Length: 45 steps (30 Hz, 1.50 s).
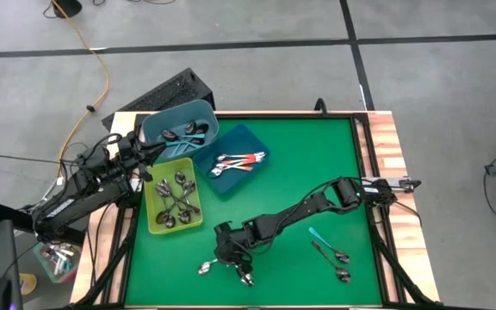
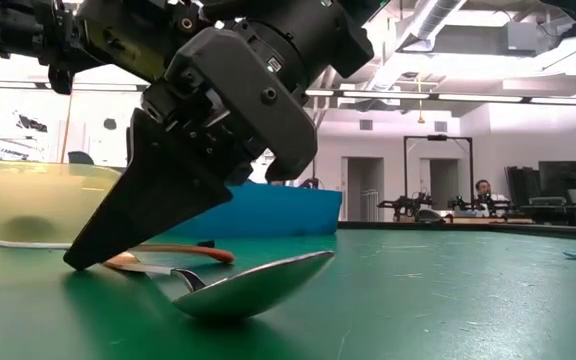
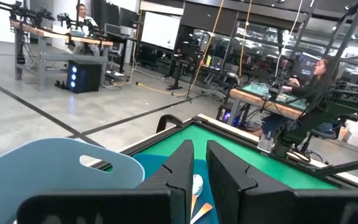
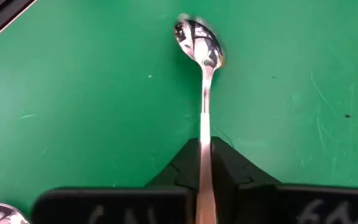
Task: Sort silverware by color (type)
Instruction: Put the orange spoon into the blue bin
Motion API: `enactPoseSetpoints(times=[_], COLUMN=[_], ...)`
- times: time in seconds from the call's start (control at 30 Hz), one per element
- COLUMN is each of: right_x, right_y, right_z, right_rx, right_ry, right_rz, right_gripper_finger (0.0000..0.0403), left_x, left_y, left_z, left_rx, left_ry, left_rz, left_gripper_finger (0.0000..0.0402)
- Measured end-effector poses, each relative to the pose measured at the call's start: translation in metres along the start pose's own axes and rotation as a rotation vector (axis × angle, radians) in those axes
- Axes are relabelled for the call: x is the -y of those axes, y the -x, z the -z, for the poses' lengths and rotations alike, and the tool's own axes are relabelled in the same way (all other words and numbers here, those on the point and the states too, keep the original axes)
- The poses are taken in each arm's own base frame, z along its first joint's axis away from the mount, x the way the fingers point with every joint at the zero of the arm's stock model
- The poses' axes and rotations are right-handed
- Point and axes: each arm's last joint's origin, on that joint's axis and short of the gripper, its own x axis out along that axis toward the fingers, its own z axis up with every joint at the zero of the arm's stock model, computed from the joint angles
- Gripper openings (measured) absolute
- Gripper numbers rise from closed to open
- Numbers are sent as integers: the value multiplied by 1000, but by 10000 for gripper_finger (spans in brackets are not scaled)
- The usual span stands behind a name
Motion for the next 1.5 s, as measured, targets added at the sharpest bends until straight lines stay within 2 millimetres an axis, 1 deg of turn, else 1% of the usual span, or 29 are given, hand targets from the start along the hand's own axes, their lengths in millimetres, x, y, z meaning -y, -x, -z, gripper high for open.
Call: enactPoseSetpoints(times=[0.1,0.17,0.47,0.6,0.67,0.73,0.77,0.83,0.9,0.97,1.03,1.17,1.23,1.33,1.43,1.5], right_x=[0,0,3,14,23,33,38,44,50,55,61,75,82,97,114,125], right_y=[1,1,2,4,12,23,30,49,62,85,108,159,180,210,232,239], right_z=[0,-1,-1,-3,-6,-14,-20,-26,-35,-40,-52,-61,-59,-56,-49,-42], right_rx=[0,3,3,33,34,71,96,91,135,118,170,153,99,64,40,9], right_ry=[-3,-2,-35,-51,-52,-42,-38,-35,-20,-5,29,62,60,39,8,-3], right_rz=[0,4,25,46,63,86,104,115,135,154,192,339,414,509,573,592], right_gripper_finger=[24,10,6,5,5,5,5,5,5,5,5,6,6,6,6,6], left_x=[0,0,0,0,0,0,0,0,0,-1,-1,-1,-1,-1,-1,-1], left_y=[0,0,0,0,0,0,0,0,0,0,0,0,0,0,0,0], left_z=[0,0,0,0,0,0,1,1,2,2,2,2,2,3,3,3], left_rx=[0,0,0,0,0,-2,-6,-7,-17,-24,-25,-24,-24,-32,-33,-34], left_ry=[0,0,0,1,1,1,1,1,2,1,1,-1,-2,-2,-5,-6], left_rz=[0,0,0,0,0,0,-1,-1,-4,-5,-5,-4,-4,-4,-5,-6], left_gripper_finger=[29,29,29,29,29,29,29,29,29,29,29,29,29,29,29,29])
